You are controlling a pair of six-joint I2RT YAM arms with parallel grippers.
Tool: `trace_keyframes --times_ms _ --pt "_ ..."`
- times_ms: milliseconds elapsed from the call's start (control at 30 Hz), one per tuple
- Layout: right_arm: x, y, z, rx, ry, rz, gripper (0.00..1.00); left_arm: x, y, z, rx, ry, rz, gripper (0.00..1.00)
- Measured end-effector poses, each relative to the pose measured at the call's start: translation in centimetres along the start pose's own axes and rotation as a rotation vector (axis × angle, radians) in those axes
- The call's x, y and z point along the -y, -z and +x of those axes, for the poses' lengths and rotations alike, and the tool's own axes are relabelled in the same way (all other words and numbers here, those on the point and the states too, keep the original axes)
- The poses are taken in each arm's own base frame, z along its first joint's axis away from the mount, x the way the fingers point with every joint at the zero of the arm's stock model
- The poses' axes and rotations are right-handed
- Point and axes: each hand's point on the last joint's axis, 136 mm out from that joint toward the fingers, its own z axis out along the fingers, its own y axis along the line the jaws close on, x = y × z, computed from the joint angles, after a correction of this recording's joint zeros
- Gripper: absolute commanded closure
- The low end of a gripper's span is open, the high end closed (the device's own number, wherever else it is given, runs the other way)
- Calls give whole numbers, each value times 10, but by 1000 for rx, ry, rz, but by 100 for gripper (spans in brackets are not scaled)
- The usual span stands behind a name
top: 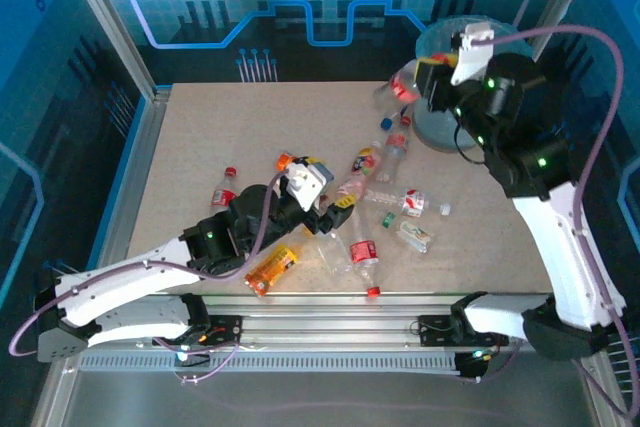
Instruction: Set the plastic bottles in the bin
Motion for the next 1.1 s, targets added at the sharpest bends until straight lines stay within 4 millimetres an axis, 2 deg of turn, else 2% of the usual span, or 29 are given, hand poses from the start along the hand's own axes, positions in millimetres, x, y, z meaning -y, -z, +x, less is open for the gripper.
trace_keyframes --times_ms 200,400,567,667,833,933,1100 --pt "52 -52 -27 51 113 333 100 -5 8 -10 30 29 -15 16" --pt "88 -96 -39 54 199 545 100 -7 8 -11 33 31 -26 16" --pt "102 -119 -52 56 206 640 100 -9 9 -13 44 26 -34 15" --pt "104 -122 -57 59 175 662 100 -10 8 -16 55 16 -42 14" --pt "109 -127 -41 19 129 692 100 -9 4 -14 49 -8 -43 14" --pt "111 -140 -24 -20 120 706 100 -8 2 -11 40 -18 -42 13" --pt "113 -170 17 -108 121 720 100 -8 1 -10 38 -24 -42 12"
